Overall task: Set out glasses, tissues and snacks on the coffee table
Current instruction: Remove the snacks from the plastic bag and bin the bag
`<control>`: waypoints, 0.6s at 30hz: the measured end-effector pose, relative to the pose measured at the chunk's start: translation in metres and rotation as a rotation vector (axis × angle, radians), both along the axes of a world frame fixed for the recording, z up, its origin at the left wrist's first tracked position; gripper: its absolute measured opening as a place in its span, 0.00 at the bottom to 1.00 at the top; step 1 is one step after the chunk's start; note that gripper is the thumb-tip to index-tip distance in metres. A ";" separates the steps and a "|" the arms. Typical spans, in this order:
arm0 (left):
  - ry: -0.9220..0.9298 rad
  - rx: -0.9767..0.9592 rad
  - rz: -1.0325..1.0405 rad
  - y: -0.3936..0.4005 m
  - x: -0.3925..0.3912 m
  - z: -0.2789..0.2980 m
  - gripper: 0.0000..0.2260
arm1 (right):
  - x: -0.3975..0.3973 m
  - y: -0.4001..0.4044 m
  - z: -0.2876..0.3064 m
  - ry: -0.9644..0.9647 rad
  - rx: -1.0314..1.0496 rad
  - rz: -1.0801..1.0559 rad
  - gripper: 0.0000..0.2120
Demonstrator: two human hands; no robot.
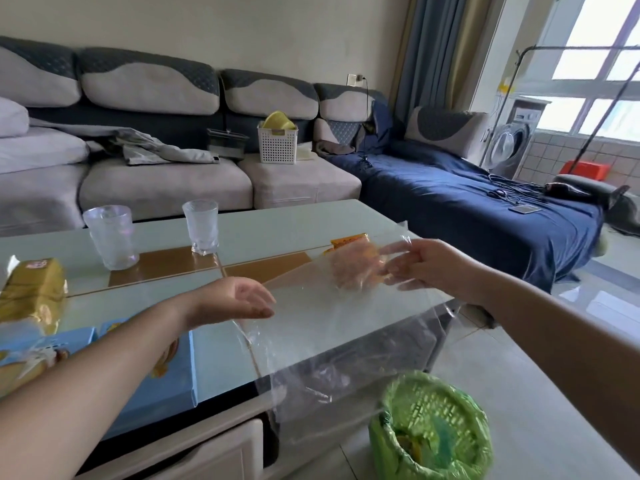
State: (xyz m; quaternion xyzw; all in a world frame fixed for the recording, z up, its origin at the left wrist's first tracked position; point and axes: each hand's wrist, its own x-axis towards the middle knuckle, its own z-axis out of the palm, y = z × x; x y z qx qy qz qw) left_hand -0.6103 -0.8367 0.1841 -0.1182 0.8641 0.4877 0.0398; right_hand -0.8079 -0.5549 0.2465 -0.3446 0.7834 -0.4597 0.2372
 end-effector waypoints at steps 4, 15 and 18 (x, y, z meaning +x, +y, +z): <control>-0.080 -0.164 -0.168 0.022 -0.011 0.031 0.25 | 0.006 -0.010 0.034 0.108 0.038 0.097 0.17; 0.245 0.409 0.112 0.053 -0.032 0.021 0.26 | 0.010 0.016 0.040 0.798 -0.164 -0.386 0.40; 0.278 0.630 0.178 0.050 -0.032 0.011 0.35 | 0.017 0.028 0.009 0.285 -0.292 -0.376 0.51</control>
